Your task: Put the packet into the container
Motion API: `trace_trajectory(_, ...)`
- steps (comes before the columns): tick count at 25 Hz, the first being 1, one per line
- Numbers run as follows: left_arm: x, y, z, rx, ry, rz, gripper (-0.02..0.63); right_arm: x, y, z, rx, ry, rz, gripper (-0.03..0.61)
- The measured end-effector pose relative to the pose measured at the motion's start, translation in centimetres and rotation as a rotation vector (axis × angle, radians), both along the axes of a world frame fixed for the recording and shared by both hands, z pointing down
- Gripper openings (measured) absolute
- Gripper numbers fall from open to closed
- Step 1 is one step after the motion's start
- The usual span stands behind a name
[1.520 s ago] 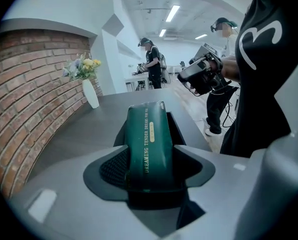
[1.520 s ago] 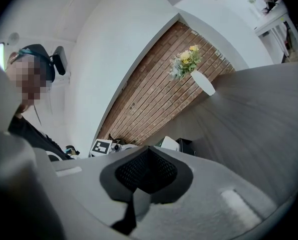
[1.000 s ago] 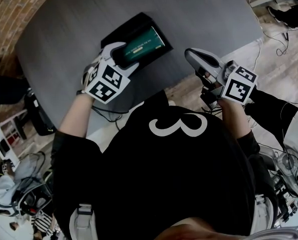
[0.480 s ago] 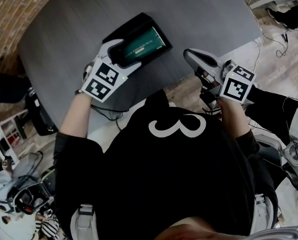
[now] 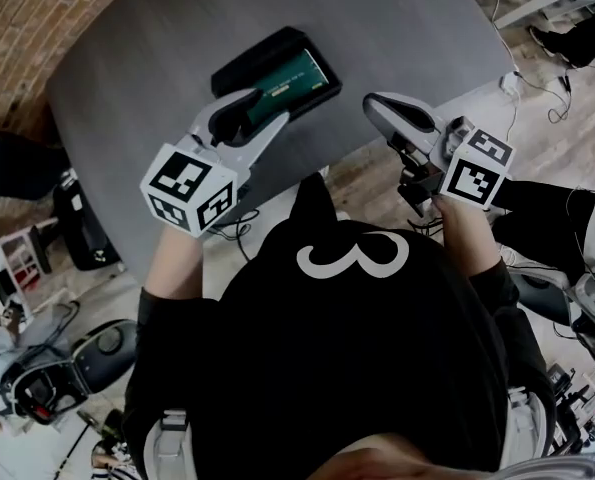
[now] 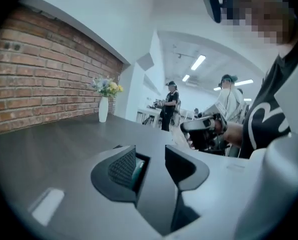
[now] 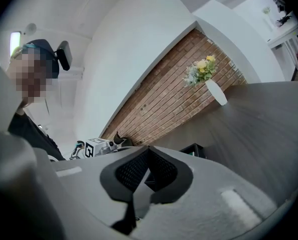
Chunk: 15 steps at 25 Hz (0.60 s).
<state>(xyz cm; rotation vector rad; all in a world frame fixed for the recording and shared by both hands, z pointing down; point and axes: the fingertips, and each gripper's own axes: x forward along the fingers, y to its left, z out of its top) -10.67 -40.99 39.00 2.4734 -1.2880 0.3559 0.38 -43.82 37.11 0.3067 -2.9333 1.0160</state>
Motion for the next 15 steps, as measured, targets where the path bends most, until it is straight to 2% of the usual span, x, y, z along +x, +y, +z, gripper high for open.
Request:
trace_trajectory(2, 0.8, 0.9, -1.4, 0.014, 0.076, -0.020, 0.145, -0.1, 0.9, -1.2, 0.035, -0.019, -0.025, 0.000)
trace_trajectory(4, 1.7, 2.0, -2.6, 0.034, 0.105, -0.033, 0.118, -0.1, 2.0, -2.1, 0.077, -0.026, -0.050, 0.000)
trace_trajectory(8, 3.7, 4.7, -5.2, 0.067, 0.174, -0.075, 0.013, 0.1, 4.8, -3.1, 0.128, -0.032, -0.082, 0.000)
trace_trajectory(11, 5.1, 7.2, -5.7, 0.087, 0.213, -0.115, 0.012, 0.4, 7.5, -3.2, 0.150, -0.043, -0.102, 0.000)
trace_trajectory(15, 6.2, 9.4, -5.0, 0.096, 0.225, -0.159, 0.012, 1.0, 9.3, -2.9, 0.163, -0.040, -0.111, 0.000)
